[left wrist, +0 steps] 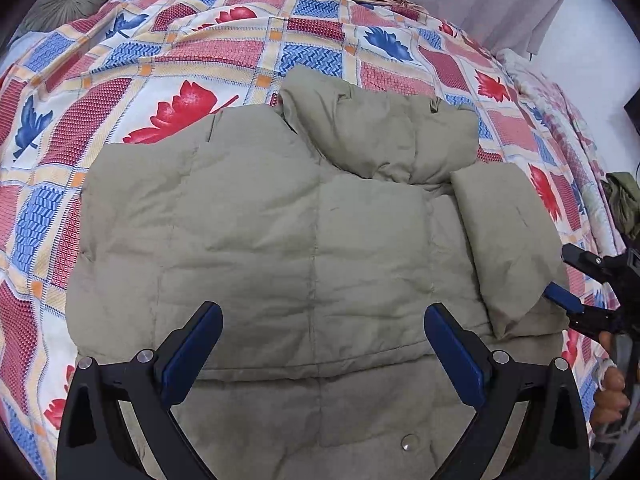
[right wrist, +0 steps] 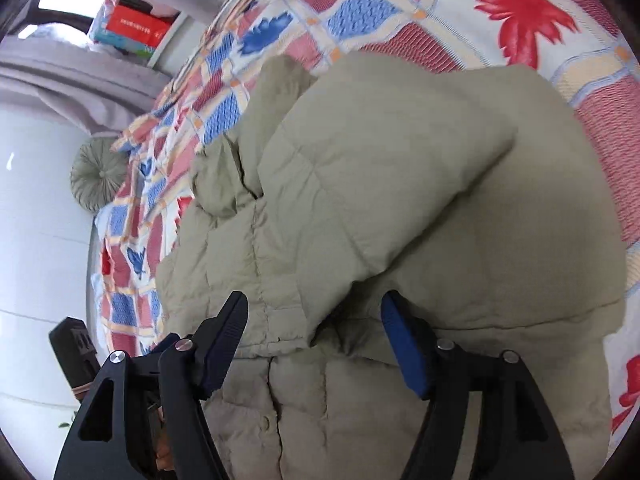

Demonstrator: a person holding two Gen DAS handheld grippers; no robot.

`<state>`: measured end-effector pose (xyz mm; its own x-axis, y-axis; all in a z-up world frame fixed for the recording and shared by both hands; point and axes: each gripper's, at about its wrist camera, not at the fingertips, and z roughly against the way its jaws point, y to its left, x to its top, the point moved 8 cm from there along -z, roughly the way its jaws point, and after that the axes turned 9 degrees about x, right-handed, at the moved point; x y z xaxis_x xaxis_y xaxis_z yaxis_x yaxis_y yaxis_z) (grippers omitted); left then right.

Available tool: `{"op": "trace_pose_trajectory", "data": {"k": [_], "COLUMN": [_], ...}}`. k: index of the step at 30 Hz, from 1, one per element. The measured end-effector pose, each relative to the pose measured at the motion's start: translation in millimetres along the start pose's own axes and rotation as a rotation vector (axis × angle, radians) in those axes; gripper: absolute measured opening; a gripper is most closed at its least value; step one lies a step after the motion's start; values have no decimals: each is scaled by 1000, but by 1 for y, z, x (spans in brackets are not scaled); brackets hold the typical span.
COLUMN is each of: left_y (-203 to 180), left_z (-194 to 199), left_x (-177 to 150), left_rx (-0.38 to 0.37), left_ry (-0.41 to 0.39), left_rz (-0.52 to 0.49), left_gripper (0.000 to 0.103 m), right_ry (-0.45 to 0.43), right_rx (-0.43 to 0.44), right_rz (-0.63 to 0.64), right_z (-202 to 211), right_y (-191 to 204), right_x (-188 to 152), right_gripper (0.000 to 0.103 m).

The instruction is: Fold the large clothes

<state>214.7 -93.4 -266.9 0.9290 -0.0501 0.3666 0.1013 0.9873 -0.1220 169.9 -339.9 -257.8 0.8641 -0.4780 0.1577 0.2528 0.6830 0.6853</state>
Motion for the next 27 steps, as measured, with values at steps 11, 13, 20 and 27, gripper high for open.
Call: {"op": "trace_pose_trajectory", "data": {"k": [11, 13, 20, 27], "left_y": [24, 28, 24, 10], "left_z": [17, 21, 23, 18], "left_x": [10, 13, 13, 11], "left_rx": [-189, -239, -460, -544], "left_ry": [5, 3, 56, 97], "left_rz": [74, 115, 214, 229], "left_gripper": [89, 89, 89, 89], "right_ry": [-208, -157, 68, 246], "right_rx": [88, 67, -68, -128], "right_rz": [-216, -60, 364, 438], "right_z": [12, -1, -62, -91], "right_y": [-13, 23, 99, 91], "right_x": [56, 53, -15, -69], "right_gripper": [8, 8, 9, 56]}}
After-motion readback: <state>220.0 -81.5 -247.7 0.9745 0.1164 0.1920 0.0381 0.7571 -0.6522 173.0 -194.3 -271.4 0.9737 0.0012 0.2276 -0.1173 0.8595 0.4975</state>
